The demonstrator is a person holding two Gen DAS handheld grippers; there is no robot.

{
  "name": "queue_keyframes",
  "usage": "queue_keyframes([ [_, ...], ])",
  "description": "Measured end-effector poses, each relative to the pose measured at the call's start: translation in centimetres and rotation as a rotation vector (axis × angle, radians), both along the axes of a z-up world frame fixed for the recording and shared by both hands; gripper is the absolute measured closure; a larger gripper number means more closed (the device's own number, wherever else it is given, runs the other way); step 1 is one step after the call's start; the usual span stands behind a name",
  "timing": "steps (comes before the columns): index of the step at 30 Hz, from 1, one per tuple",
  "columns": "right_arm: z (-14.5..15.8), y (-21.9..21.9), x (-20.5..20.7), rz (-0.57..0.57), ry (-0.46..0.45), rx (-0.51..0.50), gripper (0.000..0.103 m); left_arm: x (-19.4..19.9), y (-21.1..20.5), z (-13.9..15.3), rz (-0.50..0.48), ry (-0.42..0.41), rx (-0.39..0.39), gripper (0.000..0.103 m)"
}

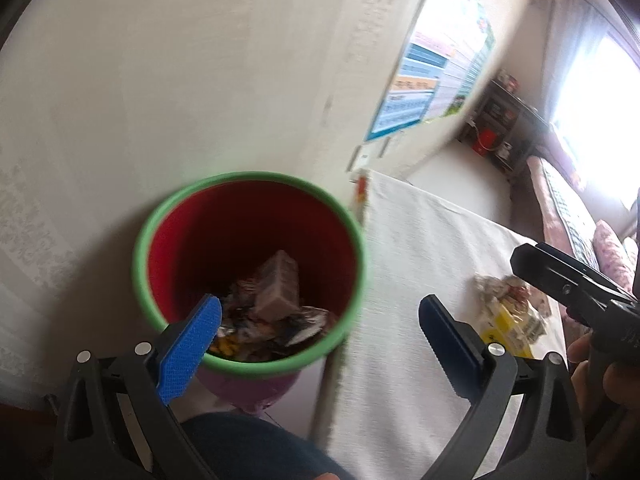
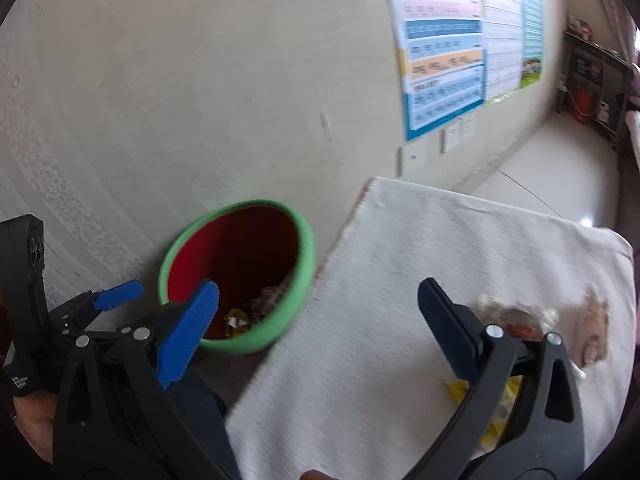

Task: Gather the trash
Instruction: 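Open both tools to drop the yellow wrapper and milk carton into the bucket, then move both open tools back over the remaining trash on the table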

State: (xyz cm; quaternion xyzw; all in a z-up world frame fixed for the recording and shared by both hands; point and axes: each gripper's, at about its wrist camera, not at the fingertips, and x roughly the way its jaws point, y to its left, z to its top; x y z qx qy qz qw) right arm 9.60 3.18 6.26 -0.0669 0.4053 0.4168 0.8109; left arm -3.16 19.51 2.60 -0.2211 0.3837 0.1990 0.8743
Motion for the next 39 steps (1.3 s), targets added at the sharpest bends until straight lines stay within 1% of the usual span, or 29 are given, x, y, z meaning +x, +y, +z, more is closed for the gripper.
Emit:
queue_keyframes([
  [7, 0.4, -6.5, 1.5, -0.106, -0.002, 0.022, 0.005, 1.8, -4.3, 1.0, -0.090, 0.008, 0.029, 0.008],
  [12, 0.3, -12.0, 2.7, -0.190, -0.022, 0.009, 0.005, 3.2, -7.4, 1.7, -0.162, 0.009, 0.052, 0.008],
  [16, -0.3, -17.1, 4.1, -0.285, -0.020, -0.002, 0.005, 4.9, -10.4, 1.7, -0.223, 0.004, 0.048, 0.008],
  [22, -1.5, -22.7, 5.8, -0.395, -0.010, -0.025, 0.005, 7.8, -15.0, 1.2, -0.324, 0.002, 0.028, 0.008],
  [27, -2.0, -25.1, 6.9, -0.438, -0.009, -0.035, 0.005, 10.3, -18.0, 1.0, -0.398, 0.005, 0.013, 0.008],
  [32, -3.3, -25.2, 8.5, -0.434, 0.010, -0.065, 0.005, 12.9, -19.5, 0.1, -0.429, 0.043, -0.010, 0.008],
  [36, -4.7, -25.0, 9.7, -0.434, 0.025, -0.089, 0.005, 14.6, -19.8, -0.7, -0.443, 0.071, -0.020, 0.008],
  [39, -5.7, -24.7, 10.8, -0.434, 0.041, -0.099, 0.005, 15.8, -19.3, -1.4, -0.441, 0.091, -0.042, 0.008],
])
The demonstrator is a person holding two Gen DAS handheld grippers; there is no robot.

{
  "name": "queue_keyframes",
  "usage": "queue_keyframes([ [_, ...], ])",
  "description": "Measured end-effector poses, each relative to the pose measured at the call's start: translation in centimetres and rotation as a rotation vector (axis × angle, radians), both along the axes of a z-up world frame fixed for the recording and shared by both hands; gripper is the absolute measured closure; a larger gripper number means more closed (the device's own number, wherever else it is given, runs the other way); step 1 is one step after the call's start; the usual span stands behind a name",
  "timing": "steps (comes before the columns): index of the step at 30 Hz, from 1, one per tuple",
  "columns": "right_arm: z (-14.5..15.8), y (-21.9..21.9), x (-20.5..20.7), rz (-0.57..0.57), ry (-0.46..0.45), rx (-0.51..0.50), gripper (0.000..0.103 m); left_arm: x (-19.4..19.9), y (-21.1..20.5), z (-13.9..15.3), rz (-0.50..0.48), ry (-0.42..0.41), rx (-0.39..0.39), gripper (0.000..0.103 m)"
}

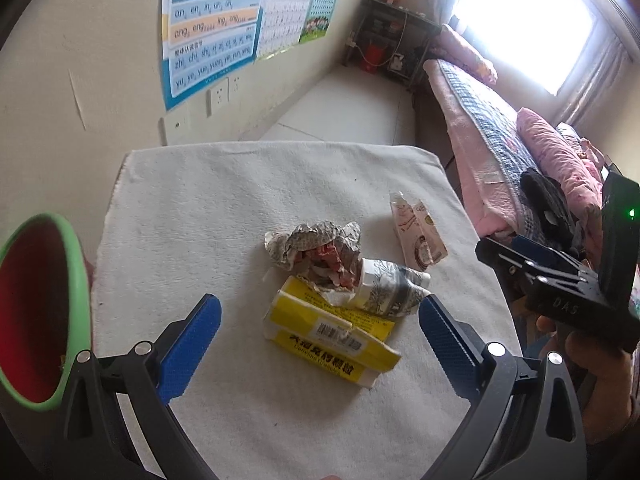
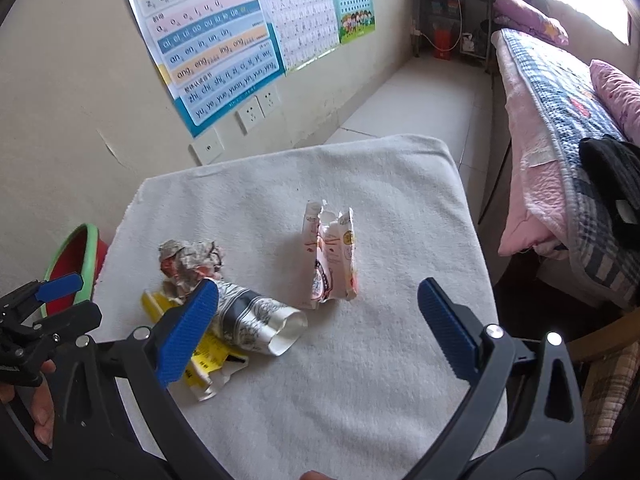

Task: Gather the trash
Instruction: 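Move both open tools back over the remaining trash on the table, then grasp the crumpled newspaper wrapper with the left tool while the right tool grasps the pink drink pouch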

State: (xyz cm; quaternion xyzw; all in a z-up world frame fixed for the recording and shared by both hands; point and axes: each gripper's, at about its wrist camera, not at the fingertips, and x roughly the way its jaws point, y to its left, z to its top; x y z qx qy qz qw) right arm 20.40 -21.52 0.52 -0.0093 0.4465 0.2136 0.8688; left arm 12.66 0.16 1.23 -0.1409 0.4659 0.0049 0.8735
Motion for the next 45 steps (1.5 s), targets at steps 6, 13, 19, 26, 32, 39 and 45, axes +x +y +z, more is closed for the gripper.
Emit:
queue_keyframes([
  [6, -1.7, 0.5, 1.8, -0.011, 0.041, -0.010, 0.005, 2.7, 0.3, -1.6, 0.001, 0.046, -0.015, 0.008],
  [13, -3.0, 0.9, 3.6, -0.022, 0.070, -0.028, 0.005, 5.7, -0.1, -3.3, -0.012, 0.078, -0.052, 0.008],
  [19, -4.0, 1.8, 4.4, -0.015, 0.095, -0.035, 0.005, 7.7, 0.2, -5.1, -0.005, 0.116, -0.072, 0.008],
  [26, -5.8, 2.4, 5.5, -0.025, 0.132, -0.061, 0.023, 9.2, 0.2, -6.7, 0.008, 0.160, -0.087, 0.019],
  [32, -7.5, 2.9, 5.9, -0.012, 0.171, -0.083, 0.044, 9.9, -0.6, -7.8, -0.023, 0.201, -0.061, 0.039],
  [39, -7.6, 3.4, 5.6, 0.023, 0.169, -0.096, 0.072, 9.8, -1.0, -7.7, -0.058, 0.181, -0.040, 0.057],
  [45, -6.2, 2.3, 5.6, -0.003, 0.136, -0.067, 0.072, 9.2, -0.3, -6.6, -0.030, 0.144, -0.024, 0.060],
])
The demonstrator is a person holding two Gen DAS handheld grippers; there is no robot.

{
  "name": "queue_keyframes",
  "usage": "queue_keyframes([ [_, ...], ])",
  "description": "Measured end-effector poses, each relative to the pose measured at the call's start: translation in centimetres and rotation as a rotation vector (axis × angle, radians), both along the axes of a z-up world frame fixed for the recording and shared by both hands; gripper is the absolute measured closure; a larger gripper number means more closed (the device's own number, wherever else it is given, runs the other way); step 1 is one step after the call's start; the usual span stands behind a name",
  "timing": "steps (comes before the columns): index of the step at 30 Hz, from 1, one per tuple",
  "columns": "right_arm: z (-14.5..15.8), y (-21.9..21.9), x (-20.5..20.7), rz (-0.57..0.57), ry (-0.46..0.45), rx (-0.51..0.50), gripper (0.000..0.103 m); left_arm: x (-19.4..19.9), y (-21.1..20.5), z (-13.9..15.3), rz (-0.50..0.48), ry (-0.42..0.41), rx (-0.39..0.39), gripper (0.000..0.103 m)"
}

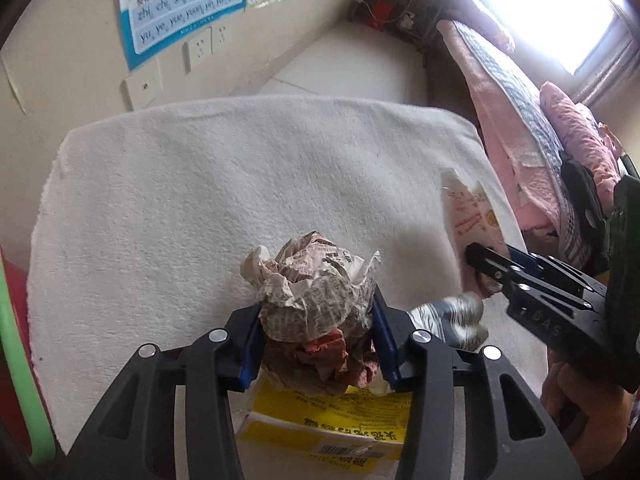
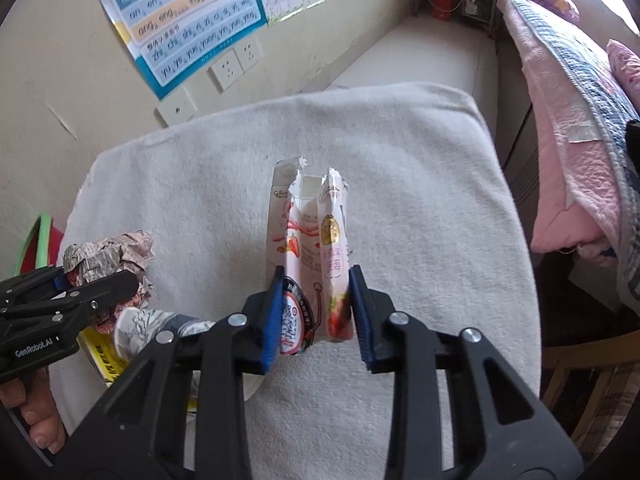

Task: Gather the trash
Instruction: 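Grasp the crumpled newspaper wrapper with the left tool while the right tool grasps the pink drink pouch, then carry the crumpled wrapper and pink pouch over the bucket with both tools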

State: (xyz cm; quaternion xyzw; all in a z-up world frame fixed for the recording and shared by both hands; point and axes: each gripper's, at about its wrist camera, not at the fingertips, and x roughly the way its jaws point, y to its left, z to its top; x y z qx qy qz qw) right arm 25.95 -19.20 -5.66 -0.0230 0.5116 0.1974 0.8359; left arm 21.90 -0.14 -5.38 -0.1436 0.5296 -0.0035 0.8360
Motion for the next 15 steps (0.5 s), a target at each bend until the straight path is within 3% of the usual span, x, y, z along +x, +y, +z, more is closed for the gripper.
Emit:
queue_keyframes([
  [15, 6.8, -1.6, -5.4, 0.015, -0.116, 0.095, 0.072, -5.8, 0.1, 6.6, -0.003, -0.163, 0.076, 0.060],
])
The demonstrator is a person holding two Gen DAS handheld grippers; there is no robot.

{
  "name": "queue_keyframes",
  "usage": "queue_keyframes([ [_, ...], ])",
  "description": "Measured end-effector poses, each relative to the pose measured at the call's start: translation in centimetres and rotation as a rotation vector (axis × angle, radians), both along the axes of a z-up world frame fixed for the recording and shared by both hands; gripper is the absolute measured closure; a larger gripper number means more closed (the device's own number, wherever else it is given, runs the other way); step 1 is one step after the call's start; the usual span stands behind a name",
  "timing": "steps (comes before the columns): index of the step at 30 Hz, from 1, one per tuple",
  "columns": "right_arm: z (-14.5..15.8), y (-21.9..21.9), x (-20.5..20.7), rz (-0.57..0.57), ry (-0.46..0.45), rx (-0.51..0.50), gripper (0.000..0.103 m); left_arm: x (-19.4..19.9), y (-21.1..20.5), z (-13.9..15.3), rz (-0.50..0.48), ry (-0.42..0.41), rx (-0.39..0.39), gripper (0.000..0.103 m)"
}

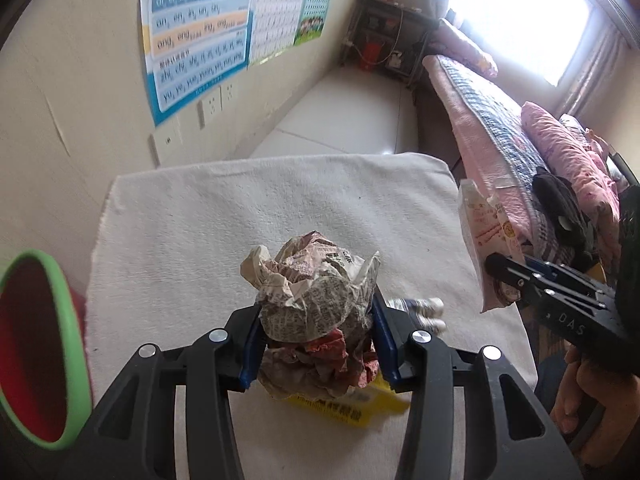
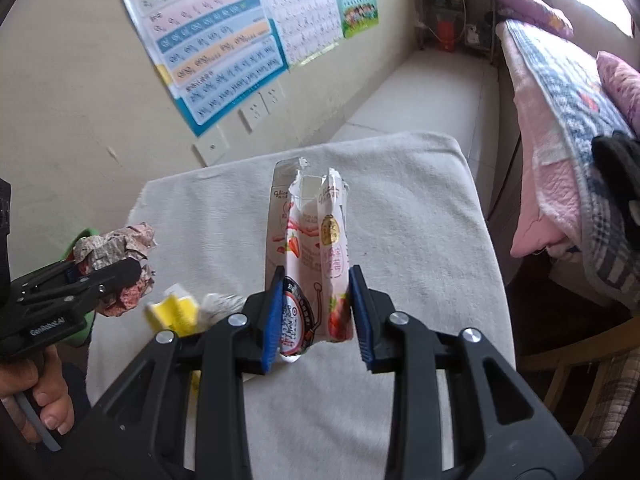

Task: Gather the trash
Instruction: 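Carry the crumpled wrapper and pink pouch over the bucket with both tools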

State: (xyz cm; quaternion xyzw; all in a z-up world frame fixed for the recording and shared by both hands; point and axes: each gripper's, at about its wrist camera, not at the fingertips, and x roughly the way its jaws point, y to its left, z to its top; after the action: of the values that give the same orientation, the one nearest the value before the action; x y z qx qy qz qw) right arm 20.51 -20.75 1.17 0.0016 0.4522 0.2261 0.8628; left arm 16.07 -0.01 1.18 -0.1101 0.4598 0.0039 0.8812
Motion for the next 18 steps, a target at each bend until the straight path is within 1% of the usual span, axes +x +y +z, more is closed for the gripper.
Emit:
queue_keyframes([
  [2, 0.9, 0.1, -1.1, 0.011, -0.018, 0.005, 0.072, -1.3, -0.1, 0.5, 0.000, -0.012, 0.011, 0.060],
  [6, 2.1, 0.7, -3.1, 0.038, -0.046, 0.004, 0.072, -3.4, 0.1, 1.2, 0.010, -0.030, 0.007, 0.060],
  [15, 2.8, 1.4, -5.7, 0.069, -0.068, -0.013, 0.072, -7.2, 1.3, 1.8, 0.054, -0.049, -0.003, 0.060],
  [18, 2.7, 1.7, -6.1, 0.069, -0.060, -0.014, 0.072, -7.9, 1.8, 1.8, 0.063, -0.054, -0.005, 0.060],
])
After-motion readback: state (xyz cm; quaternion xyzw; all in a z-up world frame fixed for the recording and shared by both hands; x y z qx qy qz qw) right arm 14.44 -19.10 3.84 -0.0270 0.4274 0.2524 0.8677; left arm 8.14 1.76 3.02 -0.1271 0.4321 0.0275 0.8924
